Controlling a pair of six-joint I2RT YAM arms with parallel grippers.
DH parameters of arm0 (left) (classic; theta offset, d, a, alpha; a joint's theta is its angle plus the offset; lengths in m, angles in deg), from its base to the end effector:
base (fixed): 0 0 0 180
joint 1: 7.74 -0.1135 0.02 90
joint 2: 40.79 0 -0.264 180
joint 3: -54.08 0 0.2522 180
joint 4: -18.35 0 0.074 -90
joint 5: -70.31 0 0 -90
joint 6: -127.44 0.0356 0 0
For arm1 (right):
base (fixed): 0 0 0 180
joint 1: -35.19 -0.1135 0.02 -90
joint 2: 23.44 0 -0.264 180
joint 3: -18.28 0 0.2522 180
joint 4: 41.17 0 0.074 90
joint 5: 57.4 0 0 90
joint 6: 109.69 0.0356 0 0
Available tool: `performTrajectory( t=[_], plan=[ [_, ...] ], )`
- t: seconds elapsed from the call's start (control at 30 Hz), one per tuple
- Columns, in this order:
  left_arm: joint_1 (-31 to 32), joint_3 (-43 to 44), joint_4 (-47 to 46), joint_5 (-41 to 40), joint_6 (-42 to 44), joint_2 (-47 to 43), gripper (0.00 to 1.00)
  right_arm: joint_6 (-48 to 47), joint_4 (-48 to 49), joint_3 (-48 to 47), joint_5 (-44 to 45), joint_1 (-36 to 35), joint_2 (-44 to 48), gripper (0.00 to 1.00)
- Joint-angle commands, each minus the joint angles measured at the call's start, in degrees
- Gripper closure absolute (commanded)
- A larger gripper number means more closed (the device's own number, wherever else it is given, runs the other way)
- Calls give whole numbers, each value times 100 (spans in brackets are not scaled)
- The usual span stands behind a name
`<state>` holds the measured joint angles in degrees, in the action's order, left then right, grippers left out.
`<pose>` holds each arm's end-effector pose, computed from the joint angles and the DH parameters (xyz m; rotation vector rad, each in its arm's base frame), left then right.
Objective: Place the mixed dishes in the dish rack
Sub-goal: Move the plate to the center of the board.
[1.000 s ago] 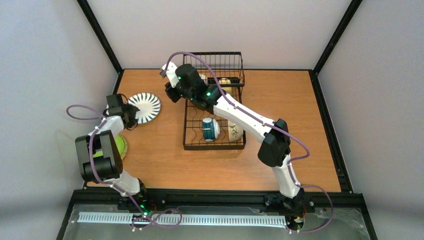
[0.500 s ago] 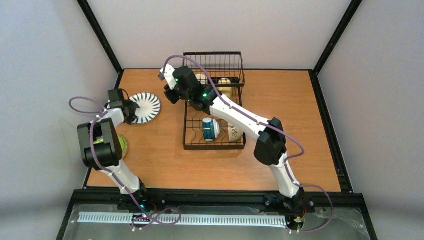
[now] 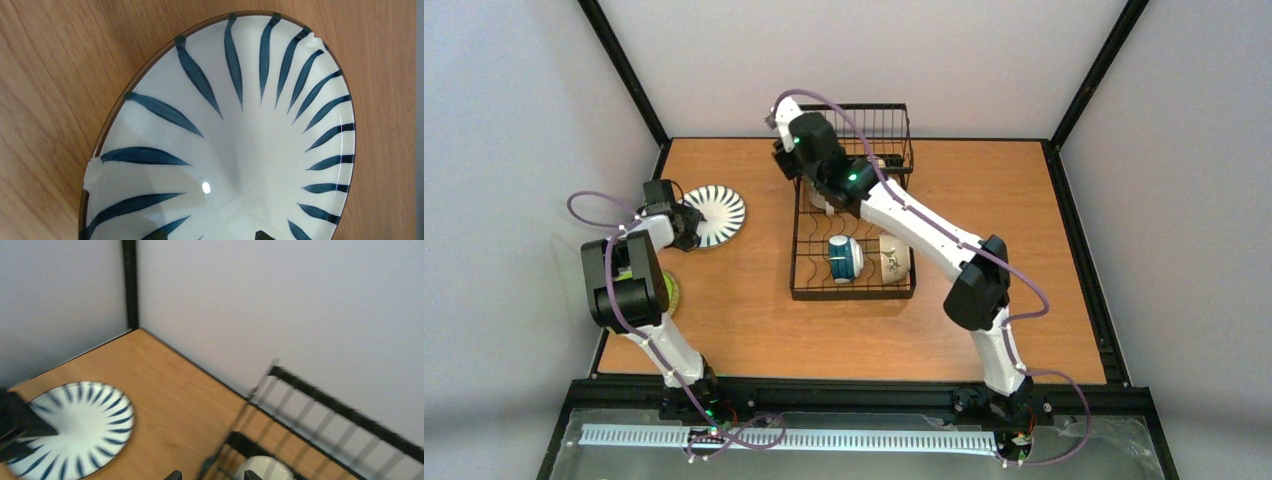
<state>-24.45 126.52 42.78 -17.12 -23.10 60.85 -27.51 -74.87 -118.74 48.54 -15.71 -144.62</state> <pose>0.3437 0.1015 0.1608 -1.5738 1.9998 -0.3650 0.3244 0.3837 0.3750 -0.7500 1.7218 0.2564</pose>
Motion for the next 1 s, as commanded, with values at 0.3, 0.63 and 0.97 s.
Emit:
performTrajectory(
  t=[0.3, 0.63, 0.97],
  plan=[
    [-43, -55, 357, -1, 285, -18, 1, 385, -278, 548, 1104, 939, 1161, 26],
    [-43, -581, 387, 165, 431, -226, 1, 745, -140, 1674, 1262, 1418, 1794, 26],
    [-19, -975, 425, 197, 573, -493, 1, 958, -13, 2258, 1313, 1540, 2132, 26]
  ],
)
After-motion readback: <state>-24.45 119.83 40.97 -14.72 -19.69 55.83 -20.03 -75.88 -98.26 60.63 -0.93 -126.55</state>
